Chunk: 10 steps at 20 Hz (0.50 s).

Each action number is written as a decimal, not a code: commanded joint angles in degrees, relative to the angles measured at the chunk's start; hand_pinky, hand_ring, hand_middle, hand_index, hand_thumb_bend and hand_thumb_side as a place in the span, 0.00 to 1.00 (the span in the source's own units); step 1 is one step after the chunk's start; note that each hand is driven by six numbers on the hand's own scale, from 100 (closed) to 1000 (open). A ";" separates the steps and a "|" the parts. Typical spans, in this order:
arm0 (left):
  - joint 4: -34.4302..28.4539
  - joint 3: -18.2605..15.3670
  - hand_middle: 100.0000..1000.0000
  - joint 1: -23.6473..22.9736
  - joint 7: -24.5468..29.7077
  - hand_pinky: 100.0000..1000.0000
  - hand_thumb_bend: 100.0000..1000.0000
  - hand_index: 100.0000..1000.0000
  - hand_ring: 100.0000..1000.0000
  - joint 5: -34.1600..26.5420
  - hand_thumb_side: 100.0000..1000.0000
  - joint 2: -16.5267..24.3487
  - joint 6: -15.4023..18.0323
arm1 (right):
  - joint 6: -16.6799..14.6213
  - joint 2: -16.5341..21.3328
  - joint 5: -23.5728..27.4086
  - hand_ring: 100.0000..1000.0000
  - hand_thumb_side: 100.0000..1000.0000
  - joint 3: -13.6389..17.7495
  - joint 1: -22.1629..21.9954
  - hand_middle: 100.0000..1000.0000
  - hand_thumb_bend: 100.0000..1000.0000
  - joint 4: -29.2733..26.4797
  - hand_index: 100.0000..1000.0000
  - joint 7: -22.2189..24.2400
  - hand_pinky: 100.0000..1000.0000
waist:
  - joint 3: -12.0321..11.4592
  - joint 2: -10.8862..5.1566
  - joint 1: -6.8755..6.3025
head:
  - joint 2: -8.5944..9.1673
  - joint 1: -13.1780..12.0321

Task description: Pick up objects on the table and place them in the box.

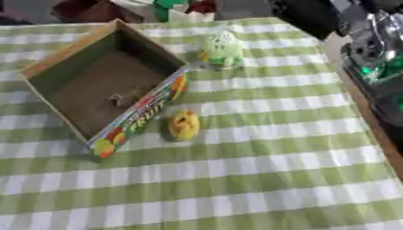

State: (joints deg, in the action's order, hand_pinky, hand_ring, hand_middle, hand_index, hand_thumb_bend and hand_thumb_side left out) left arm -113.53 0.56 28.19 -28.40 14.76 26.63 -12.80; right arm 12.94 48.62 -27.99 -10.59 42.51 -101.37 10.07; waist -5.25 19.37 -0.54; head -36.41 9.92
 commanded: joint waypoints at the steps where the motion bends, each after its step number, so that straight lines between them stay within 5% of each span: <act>1: -1.06 -0.44 0.68 0.21 -0.35 0.55 0.00 0.84 0.64 -0.54 1.00 0.52 0.48 | -1.66 1.21 -3.54 0.87 1.00 -0.97 3.32 0.81 0.00 6.03 0.90 2.62 0.83 | -0.24 -0.99 0.10 | 0.68 0.29; 8: -1.06 -0.15 0.67 -0.15 0.16 0.55 0.00 0.83 0.64 -1.41 1.00 0.27 0.69 | -7.75 -2.04 -8.82 0.89 1.00 -1.58 8.76 0.81 0.16 18.72 0.91 5.52 0.83 | -0.52 -0.70 -0.03 | 0.76 0.37; 9: -1.06 -0.08 0.67 -0.13 0.27 0.55 0.00 0.82 0.64 -1.45 1.00 0.28 0.72 | -8.40 -2.38 -9.25 0.91 1.00 -1.57 9.13 0.84 0.35 19.81 0.95 5.93 0.86 | -0.55 -0.65 -0.06 | 0.84 0.44; 10: -1.06 0.09 0.67 -0.10 0.49 0.55 0.00 0.82 0.64 -1.53 1.00 0.26 0.73 | -9.11 -2.93 -9.85 0.92 1.00 -1.68 9.76 0.85 0.41 21.33 0.96 6.97 0.86 | -0.62 -0.56 -0.10 | 0.99 0.58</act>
State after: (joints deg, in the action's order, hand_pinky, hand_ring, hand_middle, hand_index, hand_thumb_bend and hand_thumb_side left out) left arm -113.53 0.75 27.68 -28.17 13.49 26.17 -12.16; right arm 4.77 45.06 -36.84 -12.74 51.02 -81.26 16.41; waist -5.79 19.82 -0.60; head -36.16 10.27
